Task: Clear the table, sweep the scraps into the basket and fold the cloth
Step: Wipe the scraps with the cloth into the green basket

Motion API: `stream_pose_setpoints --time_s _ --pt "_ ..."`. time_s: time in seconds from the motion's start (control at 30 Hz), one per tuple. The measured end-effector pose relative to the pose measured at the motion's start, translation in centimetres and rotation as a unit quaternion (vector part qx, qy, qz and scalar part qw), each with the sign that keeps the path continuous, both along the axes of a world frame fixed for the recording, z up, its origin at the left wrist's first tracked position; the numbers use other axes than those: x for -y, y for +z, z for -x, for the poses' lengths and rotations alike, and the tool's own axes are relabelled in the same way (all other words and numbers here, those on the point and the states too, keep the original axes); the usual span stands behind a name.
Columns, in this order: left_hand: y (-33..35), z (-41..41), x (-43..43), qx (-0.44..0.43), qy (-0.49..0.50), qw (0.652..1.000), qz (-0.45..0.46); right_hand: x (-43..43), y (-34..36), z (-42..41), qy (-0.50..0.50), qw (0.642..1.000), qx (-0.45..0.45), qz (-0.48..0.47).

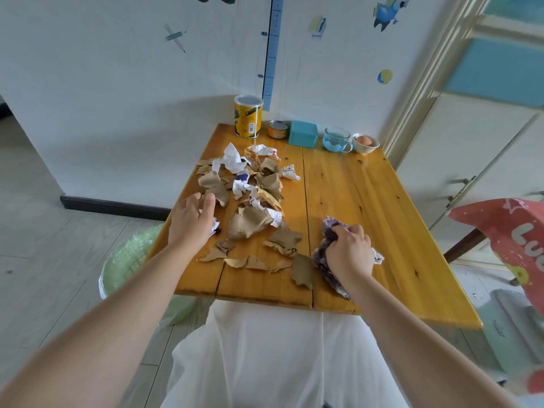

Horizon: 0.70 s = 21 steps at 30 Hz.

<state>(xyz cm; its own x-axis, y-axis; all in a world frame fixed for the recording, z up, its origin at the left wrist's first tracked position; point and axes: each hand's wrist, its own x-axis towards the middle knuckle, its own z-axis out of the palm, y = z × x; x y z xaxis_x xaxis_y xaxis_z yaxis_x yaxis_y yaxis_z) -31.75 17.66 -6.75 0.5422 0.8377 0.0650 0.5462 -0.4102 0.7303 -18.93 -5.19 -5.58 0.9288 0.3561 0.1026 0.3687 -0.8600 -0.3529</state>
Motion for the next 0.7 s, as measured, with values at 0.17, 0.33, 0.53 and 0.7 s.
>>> stream_pose_setpoints --time_s 0.17,0.33,0.53,0.7 --pt "-0.6 0.2 0.2 0.015 -0.003 1.000 -0.009 -3.2 0.2 1.0 0.007 1.000 -0.005 0.016" --pt "-0.5 0.4 0.5 0.020 -0.001 1.000 -0.014 -5.6 0.4 1.2 0.013 1.000 -0.015 0.016" --pt "-0.7 1.2 0.3 0.011 -0.010 1.000 -0.016 -6.4 1.0 0.2 0.001 0.995 -0.059 -0.081" --pt "-0.6 1.5 0.8 0.016 -0.019 0.999 -0.025 -2.1 2.7 0.4 -0.006 0.986 -0.066 -0.151"
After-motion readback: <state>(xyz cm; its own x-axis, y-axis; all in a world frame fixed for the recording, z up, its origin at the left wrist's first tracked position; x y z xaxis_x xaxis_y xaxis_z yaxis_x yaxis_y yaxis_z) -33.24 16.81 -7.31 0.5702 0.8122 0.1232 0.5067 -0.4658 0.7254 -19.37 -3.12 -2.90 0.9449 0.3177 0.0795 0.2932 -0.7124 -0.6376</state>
